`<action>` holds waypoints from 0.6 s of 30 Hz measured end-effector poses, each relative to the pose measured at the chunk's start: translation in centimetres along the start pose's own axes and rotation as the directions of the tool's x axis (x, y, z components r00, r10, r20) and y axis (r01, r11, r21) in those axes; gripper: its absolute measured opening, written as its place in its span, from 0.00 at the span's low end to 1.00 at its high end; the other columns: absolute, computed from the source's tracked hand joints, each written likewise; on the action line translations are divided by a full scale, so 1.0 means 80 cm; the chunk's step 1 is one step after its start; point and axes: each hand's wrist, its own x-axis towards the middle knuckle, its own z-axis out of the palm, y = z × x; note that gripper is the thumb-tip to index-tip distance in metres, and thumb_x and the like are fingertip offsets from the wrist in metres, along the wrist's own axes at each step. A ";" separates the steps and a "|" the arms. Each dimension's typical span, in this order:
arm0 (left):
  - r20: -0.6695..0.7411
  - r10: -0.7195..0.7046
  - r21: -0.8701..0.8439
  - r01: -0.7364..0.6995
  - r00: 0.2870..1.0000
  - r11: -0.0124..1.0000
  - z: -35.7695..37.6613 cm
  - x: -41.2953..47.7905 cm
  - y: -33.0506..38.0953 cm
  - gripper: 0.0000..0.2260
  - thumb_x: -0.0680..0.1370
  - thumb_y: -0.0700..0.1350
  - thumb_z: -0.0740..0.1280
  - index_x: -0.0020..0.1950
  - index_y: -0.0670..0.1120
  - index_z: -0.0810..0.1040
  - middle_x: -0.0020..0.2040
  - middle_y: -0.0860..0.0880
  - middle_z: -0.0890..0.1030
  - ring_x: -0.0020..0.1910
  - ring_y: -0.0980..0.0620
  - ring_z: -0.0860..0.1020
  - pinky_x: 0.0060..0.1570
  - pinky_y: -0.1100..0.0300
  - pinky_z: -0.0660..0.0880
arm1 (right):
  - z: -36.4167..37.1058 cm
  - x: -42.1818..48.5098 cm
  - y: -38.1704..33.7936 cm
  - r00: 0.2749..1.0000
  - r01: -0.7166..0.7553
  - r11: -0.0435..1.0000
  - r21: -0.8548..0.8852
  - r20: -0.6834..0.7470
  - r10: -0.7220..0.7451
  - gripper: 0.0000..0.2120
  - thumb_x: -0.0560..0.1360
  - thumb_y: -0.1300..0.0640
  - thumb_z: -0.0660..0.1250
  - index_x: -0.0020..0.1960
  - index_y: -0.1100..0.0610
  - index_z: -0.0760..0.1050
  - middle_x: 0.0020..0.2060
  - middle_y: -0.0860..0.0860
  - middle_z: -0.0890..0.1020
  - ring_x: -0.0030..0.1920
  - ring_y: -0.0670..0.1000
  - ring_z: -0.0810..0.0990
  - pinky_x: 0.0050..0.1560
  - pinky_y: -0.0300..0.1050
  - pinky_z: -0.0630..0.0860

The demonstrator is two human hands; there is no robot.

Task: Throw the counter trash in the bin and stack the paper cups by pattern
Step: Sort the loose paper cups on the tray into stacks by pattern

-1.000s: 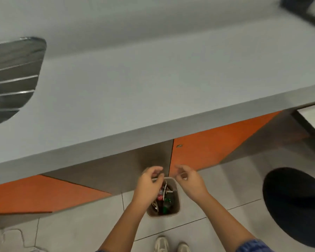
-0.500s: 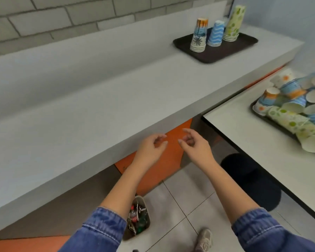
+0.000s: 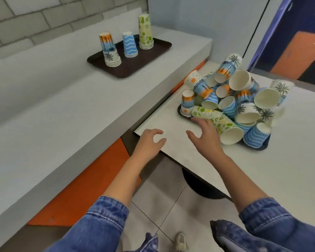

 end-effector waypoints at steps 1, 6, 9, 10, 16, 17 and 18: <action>0.008 0.021 -0.005 -0.021 1.000 1.000 0.009 0.009 0.013 0.15 0.78 0.49 0.65 0.64 0.49 0.75 0.65 0.48 0.71 0.65 0.53 0.70 0.59 0.66 0.62 | -0.010 0.005 0.010 1.000 -0.007 1.000 0.005 -0.025 0.007 0.22 0.74 0.53 0.69 0.66 0.54 0.72 0.60 0.54 0.74 0.62 0.53 0.72 0.59 0.39 0.64; -0.010 0.149 -0.030 -0.149 0.989 0.988 0.036 0.062 0.075 0.13 0.77 0.48 0.66 0.62 0.51 0.76 0.62 0.51 0.72 0.56 0.61 0.69 0.57 0.66 0.64 | -0.055 0.038 0.037 0.987 -0.012 0.997 0.079 -0.161 0.025 0.20 0.74 0.55 0.69 0.65 0.54 0.73 0.58 0.53 0.75 0.61 0.51 0.72 0.59 0.36 0.64; -0.076 0.215 -0.087 -0.221 0.974 0.971 0.039 0.098 0.107 0.13 0.76 0.47 0.68 0.60 0.51 0.77 0.59 0.53 0.73 0.53 0.62 0.69 0.54 0.67 0.65 | -0.074 0.064 0.044 0.974 0.000 0.995 0.096 -0.224 0.022 0.20 0.73 0.56 0.69 0.65 0.53 0.73 0.58 0.53 0.75 0.60 0.50 0.72 0.59 0.38 0.65; -0.094 0.241 -0.091 -0.249 0.966 0.964 0.038 0.112 0.117 0.13 0.76 0.47 0.69 0.60 0.51 0.77 0.57 0.54 0.72 0.53 0.62 0.69 0.53 0.69 0.65 | -0.079 0.074 0.047 0.970 0.003 0.996 0.087 -0.243 0.018 0.21 0.73 0.56 0.70 0.65 0.53 0.73 0.58 0.53 0.75 0.59 0.50 0.72 0.59 0.37 0.65; -0.085 0.380 -0.042 -0.384 0.921 0.922 0.020 0.210 0.151 0.16 0.73 0.48 0.71 0.60 0.52 0.76 0.56 0.54 0.71 0.57 0.57 0.72 0.56 0.64 0.69 | -0.099 0.139 0.055 0.920 -0.046 0.997 0.067 -0.385 0.068 0.20 0.73 0.53 0.70 0.64 0.52 0.73 0.55 0.48 0.73 0.56 0.46 0.72 0.55 0.36 0.67; -0.089 0.367 -0.050 -0.372 0.926 0.927 0.017 0.225 0.155 0.17 0.73 0.48 0.71 0.61 0.52 0.76 0.56 0.54 0.72 0.56 0.57 0.72 0.55 0.63 0.69 | -0.100 0.149 0.055 0.907 -0.074 0.994 0.084 -0.409 0.102 0.20 0.73 0.52 0.70 0.64 0.51 0.73 0.54 0.46 0.73 0.55 0.45 0.72 0.54 0.39 0.69; -0.096 0.340 -0.065 -0.347 0.935 0.936 0.014 0.239 0.158 0.18 0.73 0.49 0.71 0.62 0.51 0.75 0.56 0.54 0.72 0.55 0.58 0.72 0.54 0.63 0.69 | -0.101 0.159 0.055 0.892 -0.108 0.988 0.112 -0.427 0.146 0.20 0.73 0.52 0.70 0.64 0.51 0.73 0.54 0.46 0.73 0.55 0.45 0.73 0.54 0.40 0.70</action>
